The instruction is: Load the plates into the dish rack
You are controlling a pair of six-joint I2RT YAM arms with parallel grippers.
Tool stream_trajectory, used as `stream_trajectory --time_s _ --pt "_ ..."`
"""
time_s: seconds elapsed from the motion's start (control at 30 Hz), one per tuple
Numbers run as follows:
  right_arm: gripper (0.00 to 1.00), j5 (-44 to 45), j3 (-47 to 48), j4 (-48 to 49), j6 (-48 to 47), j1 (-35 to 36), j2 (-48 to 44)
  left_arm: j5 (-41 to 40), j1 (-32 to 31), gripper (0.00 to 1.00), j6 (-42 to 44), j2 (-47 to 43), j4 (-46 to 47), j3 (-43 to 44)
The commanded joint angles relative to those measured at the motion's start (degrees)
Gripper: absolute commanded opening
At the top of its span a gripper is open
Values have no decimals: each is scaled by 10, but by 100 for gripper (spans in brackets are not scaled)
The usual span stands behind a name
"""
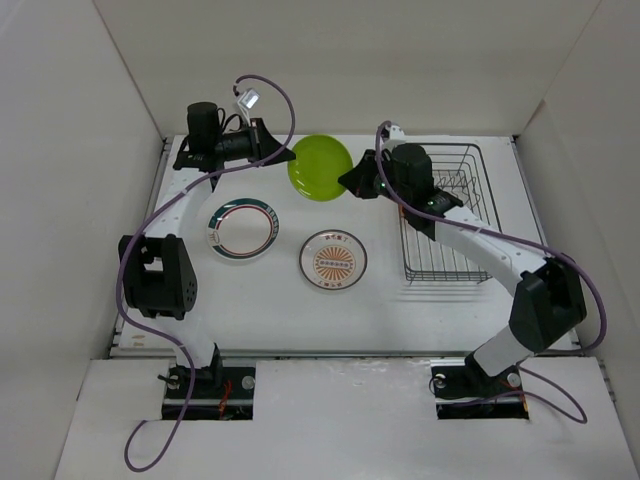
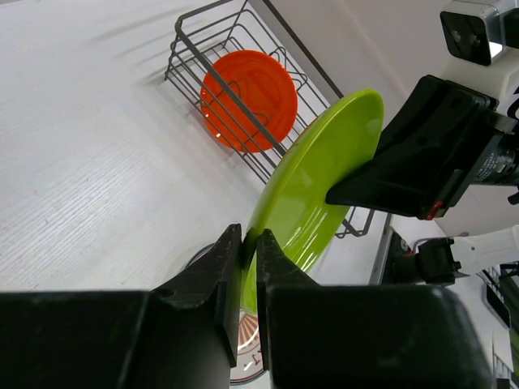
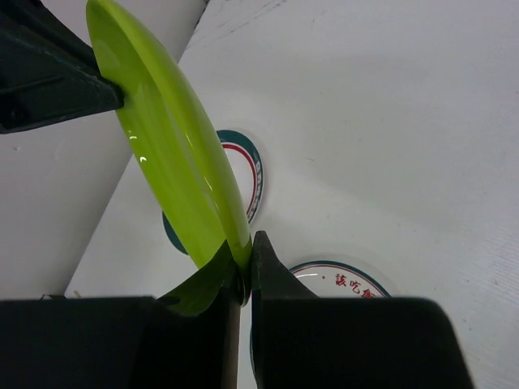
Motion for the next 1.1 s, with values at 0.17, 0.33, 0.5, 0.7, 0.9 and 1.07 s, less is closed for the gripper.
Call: stream_trajectory --time_s 0.17,0.33,0.5,0.7,0.9,1.07 --pt "0 58 -4 51 -4 0 -63 12 -12 40 -13 -36 -7 1" --pt "0 196 7 -102 -19 -56 -108 -57 -12 100 24 -24 -68 33" --pt "0 428 100 -316 -40 -107 -93 -170 -12 100 46 -29 -112 58" --pt "0 466 38 -296 -46 -204 -129 -208 -12 100 70 -40 -125 71" --pt "0 414 31 -272 -76 -248 -117 -238 -12 100 88 -59 -130 66" --pt "0 395 38 -260 -83 -248 -89 -248 -12 100 98 -65 -136 66"
